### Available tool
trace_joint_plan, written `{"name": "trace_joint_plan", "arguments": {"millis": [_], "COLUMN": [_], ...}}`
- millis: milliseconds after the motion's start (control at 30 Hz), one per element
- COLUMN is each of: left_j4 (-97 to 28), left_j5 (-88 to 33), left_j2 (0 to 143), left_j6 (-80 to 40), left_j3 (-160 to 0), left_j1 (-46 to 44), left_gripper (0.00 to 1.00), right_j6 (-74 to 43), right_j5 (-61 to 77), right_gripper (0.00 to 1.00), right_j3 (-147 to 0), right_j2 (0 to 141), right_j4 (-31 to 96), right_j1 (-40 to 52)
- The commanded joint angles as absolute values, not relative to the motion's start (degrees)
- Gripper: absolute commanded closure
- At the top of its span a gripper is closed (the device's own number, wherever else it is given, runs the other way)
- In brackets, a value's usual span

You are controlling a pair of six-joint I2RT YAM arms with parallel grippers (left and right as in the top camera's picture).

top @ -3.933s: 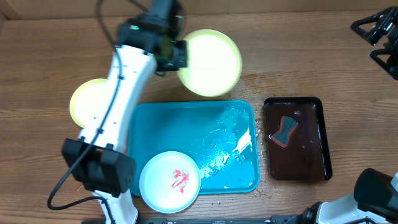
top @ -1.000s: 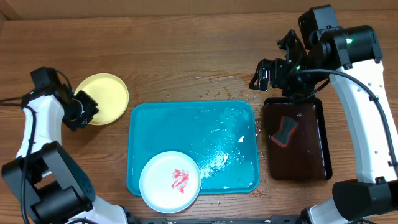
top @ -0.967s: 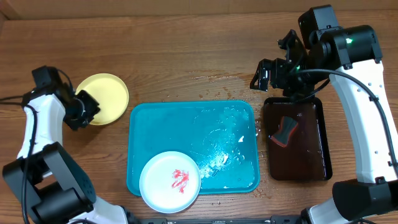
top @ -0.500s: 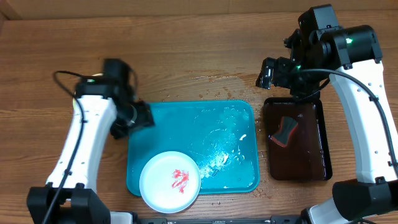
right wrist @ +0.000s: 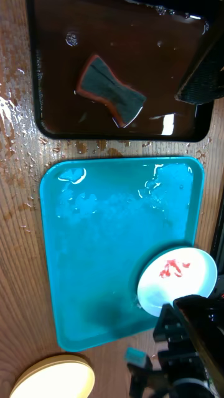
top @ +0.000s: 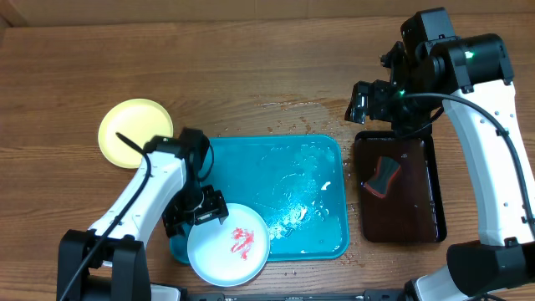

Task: Clean dirty plates on tray and stack at the side
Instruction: 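Move the left gripper to the white plate and grip its left rim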

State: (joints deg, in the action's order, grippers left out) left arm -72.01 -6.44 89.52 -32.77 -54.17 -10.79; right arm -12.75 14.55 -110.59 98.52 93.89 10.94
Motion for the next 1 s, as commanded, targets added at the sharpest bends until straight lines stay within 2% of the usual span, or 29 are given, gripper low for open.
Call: {"name": "trace_joint_plan", "arguments": {"millis": [0,167,233,367,433,467,533,600,667,767,967], "left_j4": [-68.9,-66.3,-65.6,-64.1,-62.8,-62.1,-60.7,-59.1,-57.3,-55.1,-53.0], "left_j5": [-7.5,-7.5,-7.5,-7.7,-7.7,-7.9,-8.2,-8.9,-8.9,-8.8,-8.1], "left_j2": [89.6,92.2,93.7,97.0,97.9,98.1,98.1,98.1,98.1,98.1,98.1], "left_j6": [-34.7,-34.4,-34.3,-33.7,-33.4,-33.4,-33.4,-33.4,-33.4,-33.2,-31.9], "left_j3": [-50.9,-48.8,-48.3,-48.1,-48.1,-48.1,-48.1,-48.2,-48.2,-48.7,-53.0], "left_j1": [-10.9,-10.9,-10.9,-10.9,-10.9,-10.9,-10.9,-10.9,-10.9,-10.9,-10.9], "left_gripper": [0.11,0.11,0.16,0.45,0.66,0.71,0.73,0.66,0.62,0.45,0.46], "right_j6": [-11.9,-11.9,-11.9,-11.9,-11.9,-11.9,-11.9,-11.9,-11.9,-11.9,-11.9], "right_j5": [14.0,14.0,14.0,14.0,14.0,14.0,14.0,14.0,14.0,14.0,14.0], "right_gripper": [0.00,0.00,0.00,0.00,0.00,0.00,0.00,0.00,0.00,0.00,0.00], "right_j3": [-110.6,-110.6,-110.6,-110.6,-110.6,-110.6,-110.6,-110.6,-110.6,-110.6,-110.6], "right_j2": [97.7,97.7,97.7,97.7,97.7,97.7,97.7,97.7,97.7,97.7,97.7], "right_j4": [93.7,93.8,93.9,94.1,94.2,94.3,94.5,94.6,94.6,94.6,94.2], "right_j1": [11.2,11.2,11.2,11.2,11.2,11.2,11.2,11.2,11.2,11.2,11.2]}}
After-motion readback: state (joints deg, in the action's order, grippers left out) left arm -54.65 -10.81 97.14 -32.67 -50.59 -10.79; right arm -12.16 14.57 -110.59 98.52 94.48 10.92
